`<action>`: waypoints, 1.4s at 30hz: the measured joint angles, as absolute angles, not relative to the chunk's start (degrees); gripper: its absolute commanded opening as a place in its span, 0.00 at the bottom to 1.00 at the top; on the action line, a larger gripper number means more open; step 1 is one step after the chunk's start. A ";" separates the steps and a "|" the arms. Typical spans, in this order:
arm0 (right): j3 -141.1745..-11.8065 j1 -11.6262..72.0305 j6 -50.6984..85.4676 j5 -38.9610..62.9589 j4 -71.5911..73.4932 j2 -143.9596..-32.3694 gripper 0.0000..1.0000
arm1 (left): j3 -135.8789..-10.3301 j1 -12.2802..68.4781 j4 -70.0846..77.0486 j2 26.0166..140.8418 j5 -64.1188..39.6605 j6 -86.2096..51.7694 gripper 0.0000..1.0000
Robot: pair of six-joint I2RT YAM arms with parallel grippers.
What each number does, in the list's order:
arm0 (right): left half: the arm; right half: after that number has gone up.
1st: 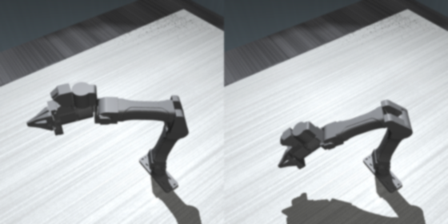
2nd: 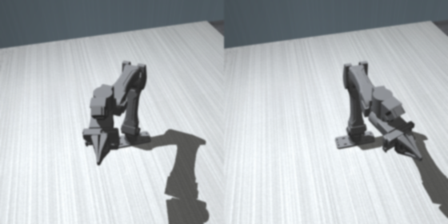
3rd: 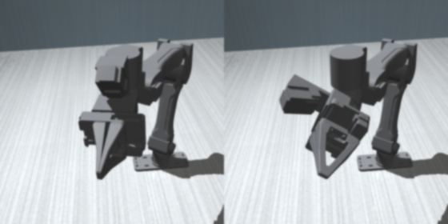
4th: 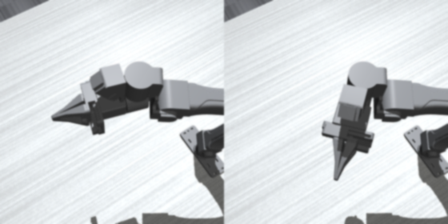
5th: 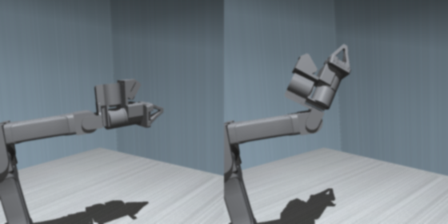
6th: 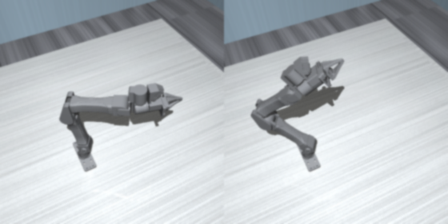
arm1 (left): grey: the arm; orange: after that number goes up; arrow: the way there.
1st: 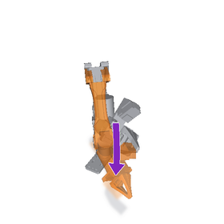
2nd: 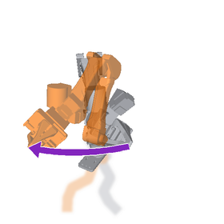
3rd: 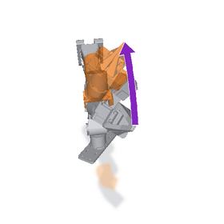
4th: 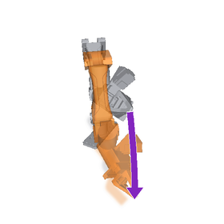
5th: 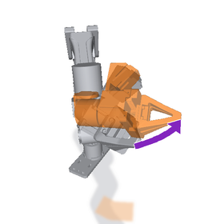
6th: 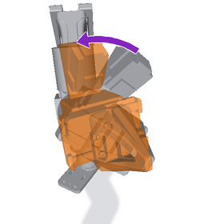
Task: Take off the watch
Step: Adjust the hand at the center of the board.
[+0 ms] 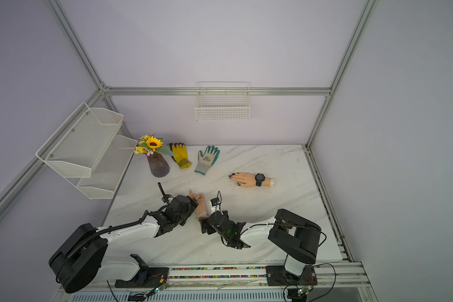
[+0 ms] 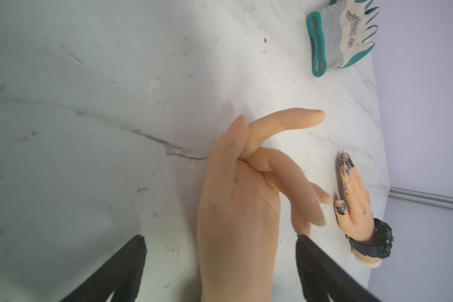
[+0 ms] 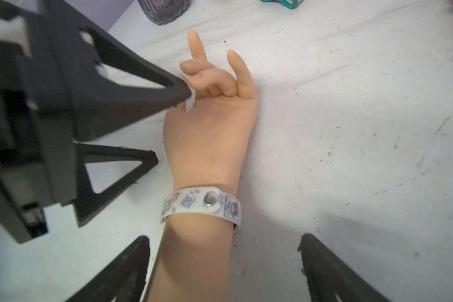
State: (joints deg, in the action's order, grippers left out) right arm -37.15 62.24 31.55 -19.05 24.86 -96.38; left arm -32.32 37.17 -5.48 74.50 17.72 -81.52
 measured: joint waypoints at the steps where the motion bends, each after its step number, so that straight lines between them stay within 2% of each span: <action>1: -37.15 62.24 31.03 -19.09 24.75 -96.40 0.97 | -33.15 37.15 -7.05 73.49 17.96 -80.05 0.95; 9: -37.32 62.24 28.62 -16.49 24.86 -97.38 0.98 | -44.38 31.11 -23.16 67.75 16.62 -61.45 0.99; 16: -37.98 61.56 35.44 -23.09 18.83 -98.45 0.97 | -56.12 28.62 -36.60 76.73 11.77 -44.64 1.00; 23: -37.17 56.58 43.07 -27.66 14.26 -96.33 0.98 | -57.41 28.47 -40.84 80.38 8.01 -35.18 1.00; 28: -36.93 53.49 44.80 -27.42 13.39 -95.22 0.97 | -56.42 27.92 -39.18 80.36 4.34 -31.81 1.00; 32: -35.57 53.41 44.07 -23.29 14.61 -90.74 0.97 | -52.93 27.03 -35.11 80.27 -0.71 -32.60 1.00; 37: -35.46 53.41 45.01 -17.98 18.44 -82.98 0.97 | -42.94 26.35 -25.65 78.48 -5.17 -40.97 1.00; 42: -36.58 53.41 46.06 -13.02 21.52 -81.14 0.97 | -33.76 24.88 -8.34 77.87 -10.50 -53.12 1.00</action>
